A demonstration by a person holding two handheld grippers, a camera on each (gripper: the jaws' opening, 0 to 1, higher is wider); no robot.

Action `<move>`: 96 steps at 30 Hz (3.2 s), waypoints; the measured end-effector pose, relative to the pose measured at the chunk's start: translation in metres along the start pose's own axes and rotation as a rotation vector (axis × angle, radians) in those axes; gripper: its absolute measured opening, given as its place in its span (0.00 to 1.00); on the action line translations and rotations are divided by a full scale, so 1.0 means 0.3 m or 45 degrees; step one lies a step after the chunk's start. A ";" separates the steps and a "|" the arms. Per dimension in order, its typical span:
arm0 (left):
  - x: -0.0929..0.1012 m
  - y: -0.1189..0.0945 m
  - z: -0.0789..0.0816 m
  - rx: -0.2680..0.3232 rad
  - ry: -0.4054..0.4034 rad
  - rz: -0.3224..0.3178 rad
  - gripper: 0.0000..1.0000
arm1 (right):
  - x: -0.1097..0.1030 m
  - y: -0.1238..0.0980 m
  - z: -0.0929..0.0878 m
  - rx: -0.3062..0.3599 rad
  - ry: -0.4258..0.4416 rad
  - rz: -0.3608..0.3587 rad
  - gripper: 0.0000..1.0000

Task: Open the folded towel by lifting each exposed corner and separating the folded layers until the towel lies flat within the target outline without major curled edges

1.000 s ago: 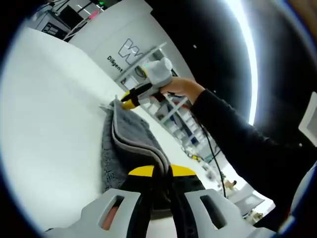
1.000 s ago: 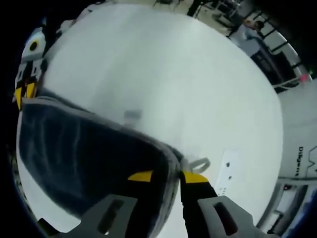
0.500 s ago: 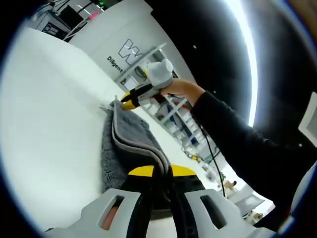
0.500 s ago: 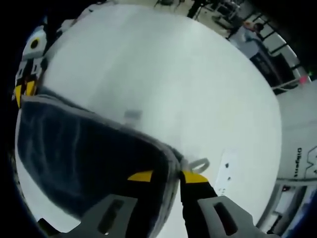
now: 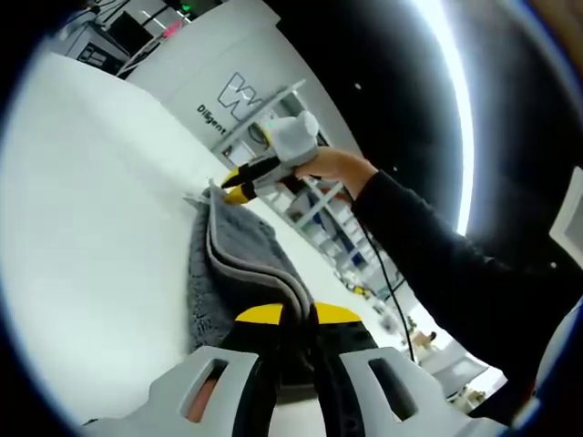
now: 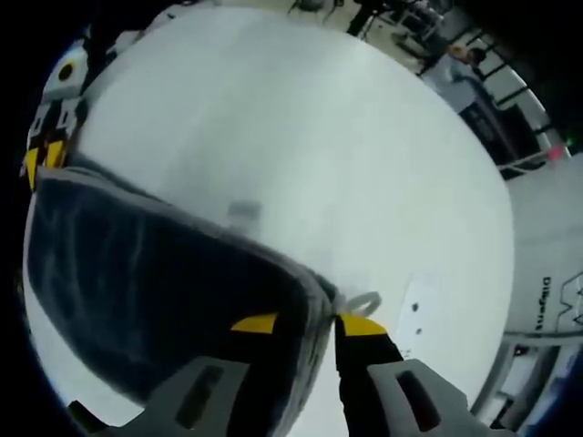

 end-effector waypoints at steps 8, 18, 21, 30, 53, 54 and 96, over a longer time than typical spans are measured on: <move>-0.001 0.001 0.000 0.001 0.001 0.001 0.09 | -0.012 -0.001 0.001 0.007 -0.002 0.010 0.18; -0.002 0.002 0.000 0.001 0.003 0.001 0.09 | -0.002 -0.010 0.004 0.030 0.044 0.008 0.08; -0.003 0.002 0.000 0.001 0.004 0.001 0.09 | 0.012 -0.004 0.002 0.033 0.079 0.015 0.08; -0.002 -0.001 -0.001 0.002 0.006 -0.001 0.09 | 0.007 0.043 -0.014 -0.010 0.124 0.046 0.02; 0.028 -0.005 -0.003 0.014 0.103 -0.054 0.03 | 0.033 -0.039 0.000 0.028 0.097 -0.077 0.00; 0.031 -0.004 -0.004 0.011 0.120 -0.060 0.03 | 0.033 -0.041 -0.003 0.032 0.091 -0.086 0.00; 0.177 0.006 0.008 0.020 0.260 -0.225 0.03 | 0.061 -0.179 0.004 0.158 -0.008 -0.347 0.00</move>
Point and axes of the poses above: the point that each gripper's makers call its tool centre point, and the gripper's own axes: y roughly forward along the fingers, x roughly to its right, z roughly out of its top, the point moved 6 cm from there along -y, roughly backward along the fingers, and after that the axes turned 15 degrees about x, right-handed, at the moved point
